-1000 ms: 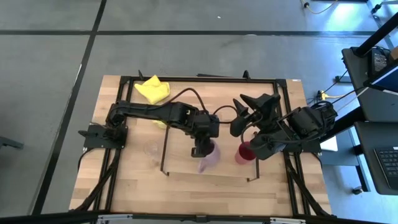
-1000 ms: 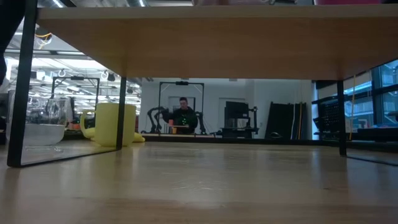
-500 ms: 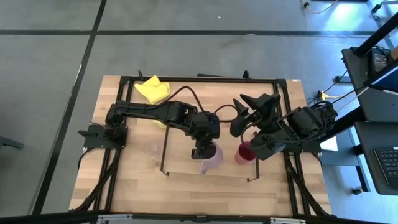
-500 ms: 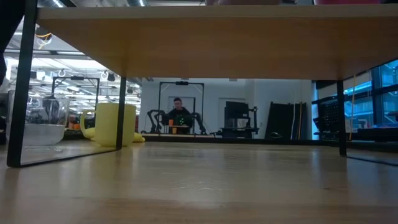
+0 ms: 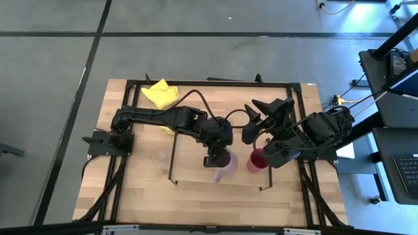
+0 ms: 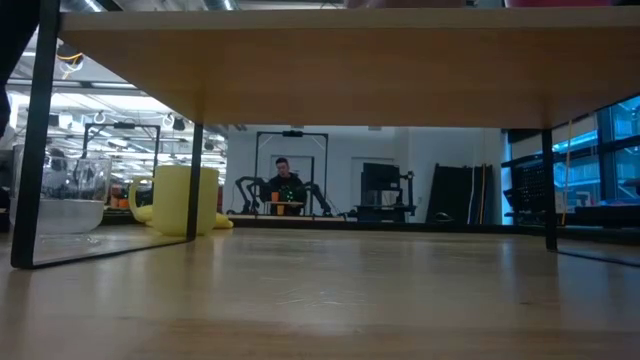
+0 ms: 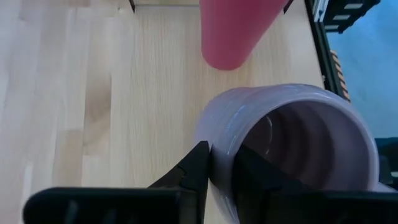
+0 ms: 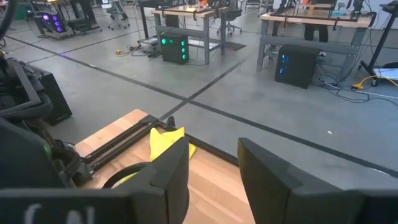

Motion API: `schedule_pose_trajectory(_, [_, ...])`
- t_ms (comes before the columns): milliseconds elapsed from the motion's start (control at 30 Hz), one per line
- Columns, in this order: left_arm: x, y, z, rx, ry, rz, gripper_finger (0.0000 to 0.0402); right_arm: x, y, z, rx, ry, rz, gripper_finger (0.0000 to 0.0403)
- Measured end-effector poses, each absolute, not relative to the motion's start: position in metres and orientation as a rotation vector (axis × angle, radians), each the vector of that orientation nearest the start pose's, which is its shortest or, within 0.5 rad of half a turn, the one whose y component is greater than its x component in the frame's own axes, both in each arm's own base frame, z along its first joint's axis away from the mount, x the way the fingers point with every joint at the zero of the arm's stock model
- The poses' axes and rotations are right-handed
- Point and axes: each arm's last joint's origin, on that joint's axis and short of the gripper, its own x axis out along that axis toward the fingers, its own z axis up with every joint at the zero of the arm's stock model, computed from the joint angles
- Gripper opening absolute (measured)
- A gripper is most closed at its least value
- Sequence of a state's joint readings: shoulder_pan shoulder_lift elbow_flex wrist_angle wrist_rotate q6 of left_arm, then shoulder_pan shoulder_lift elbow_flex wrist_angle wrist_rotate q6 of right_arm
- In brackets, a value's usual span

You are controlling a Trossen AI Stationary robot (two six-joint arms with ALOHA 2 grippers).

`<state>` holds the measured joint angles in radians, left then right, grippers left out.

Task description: Stack small to large cups/mugs on shelf

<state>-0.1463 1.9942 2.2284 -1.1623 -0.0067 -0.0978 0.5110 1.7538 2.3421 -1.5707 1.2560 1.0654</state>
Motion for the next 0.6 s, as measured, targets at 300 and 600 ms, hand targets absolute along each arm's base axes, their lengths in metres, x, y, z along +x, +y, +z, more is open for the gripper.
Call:
schedule_pose_trajectory(300, [0.4090,-0.0595,0.3764,-0.022,0.956,-0.089,0.0066,0.2588,0.1134,0.4850,0.215,0.199,-0.888,0.0139])
schedule_pose_trajectory(600, [0.4103,-0.0560,0.3740,-0.024,0.968,-0.078,0.0066,0.2587,0.1134,0.4850,0.215,0.199,-0.887,0.0139])
